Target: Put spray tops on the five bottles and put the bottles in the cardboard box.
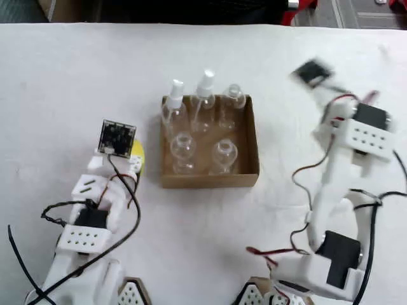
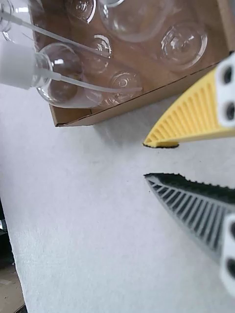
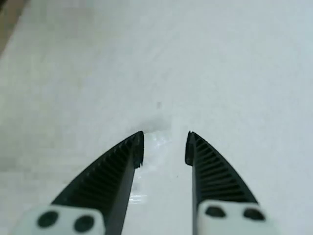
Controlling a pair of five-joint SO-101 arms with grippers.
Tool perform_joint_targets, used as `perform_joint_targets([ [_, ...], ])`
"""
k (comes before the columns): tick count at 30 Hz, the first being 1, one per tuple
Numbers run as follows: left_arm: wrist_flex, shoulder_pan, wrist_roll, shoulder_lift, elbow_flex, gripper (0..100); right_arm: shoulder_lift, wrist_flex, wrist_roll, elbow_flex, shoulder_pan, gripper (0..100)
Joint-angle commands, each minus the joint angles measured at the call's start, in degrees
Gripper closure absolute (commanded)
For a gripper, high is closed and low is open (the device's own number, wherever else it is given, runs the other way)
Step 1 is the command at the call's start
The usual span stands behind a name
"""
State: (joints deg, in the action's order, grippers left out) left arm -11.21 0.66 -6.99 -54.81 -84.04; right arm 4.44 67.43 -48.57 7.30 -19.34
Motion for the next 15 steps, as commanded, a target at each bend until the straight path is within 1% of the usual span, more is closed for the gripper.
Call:
perform_joint_targets([
  [1,1.32,-0.66,-0.53,-0.31,0.53,91,-3.47,-5.49,27.08,-1.49,-5.76,81.4],
  [3,1.32,-0.66,-0.53,-0.13,0.53,91,-7.43,-6.64,36.31,-1.76,-7.60,77.5],
  [4,1.32,-0.66,-0.53,-0.13,0.53,91,-9.36,-7.43,39.12,-1.76,-8.04,75.8],
  [5,1.32,-0.66,-0.53,-0.13,0.53,91,-11.30,-8.31,40.26,-1.76,-8.22,74.3],
  [10,1.23,-0.66,-0.53,-0.13,0.53,91,-18.33,-11.03,40.97,-2.02,-8.13,73.3],
  [15,1.23,-0.66,-0.53,-0.13,0.53,91,-22.29,-10.86,41.49,-5.80,-8.13,73.4],
])
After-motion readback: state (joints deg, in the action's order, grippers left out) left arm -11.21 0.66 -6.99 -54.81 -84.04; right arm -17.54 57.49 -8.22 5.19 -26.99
